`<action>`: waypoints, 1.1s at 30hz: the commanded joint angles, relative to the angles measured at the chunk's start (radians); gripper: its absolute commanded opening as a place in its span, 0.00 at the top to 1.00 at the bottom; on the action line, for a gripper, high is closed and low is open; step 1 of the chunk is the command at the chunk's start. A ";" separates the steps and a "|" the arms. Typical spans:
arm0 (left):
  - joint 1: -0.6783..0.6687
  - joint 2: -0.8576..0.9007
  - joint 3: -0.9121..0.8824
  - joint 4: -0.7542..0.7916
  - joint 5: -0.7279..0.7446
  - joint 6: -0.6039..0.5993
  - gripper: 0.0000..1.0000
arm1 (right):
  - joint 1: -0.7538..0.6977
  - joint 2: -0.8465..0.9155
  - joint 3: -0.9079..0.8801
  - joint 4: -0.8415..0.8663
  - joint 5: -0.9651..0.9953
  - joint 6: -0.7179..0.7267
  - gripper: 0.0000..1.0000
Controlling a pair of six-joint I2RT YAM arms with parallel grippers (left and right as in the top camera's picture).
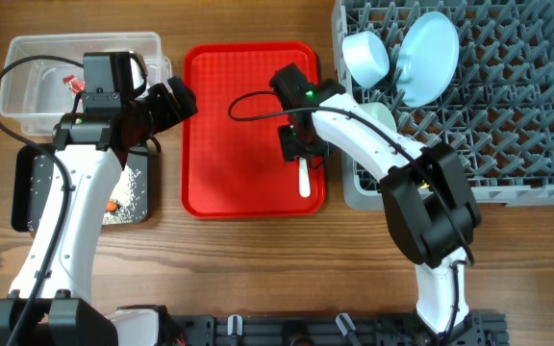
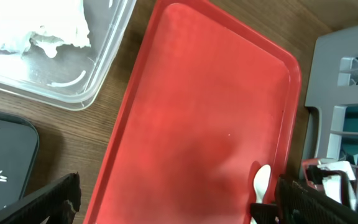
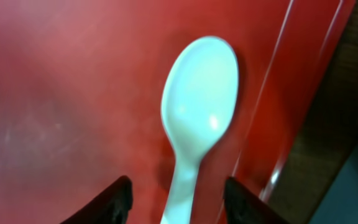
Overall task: Sort waste into correct bins and load items into the dishwasher rack
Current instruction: 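Move right gripper to the white spoon on the red tray and grasp, then lift the white spoon and lay it in the rack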
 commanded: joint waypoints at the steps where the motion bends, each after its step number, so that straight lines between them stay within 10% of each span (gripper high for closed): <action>1: -0.005 0.006 0.010 0.005 -0.010 0.019 0.00 | -0.005 0.026 -0.060 0.053 0.028 0.006 0.57; 15: -0.005 0.006 0.010 0.008 -0.010 0.019 0.00 | -0.005 0.026 -0.127 0.135 0.043 -0.045 0.95; 33: -0.005 0.006 0.010 0.008 -0.010 0.020 0.00 | -0.009 -0.183 0.016 0.032 -0.030 -0.075 0.96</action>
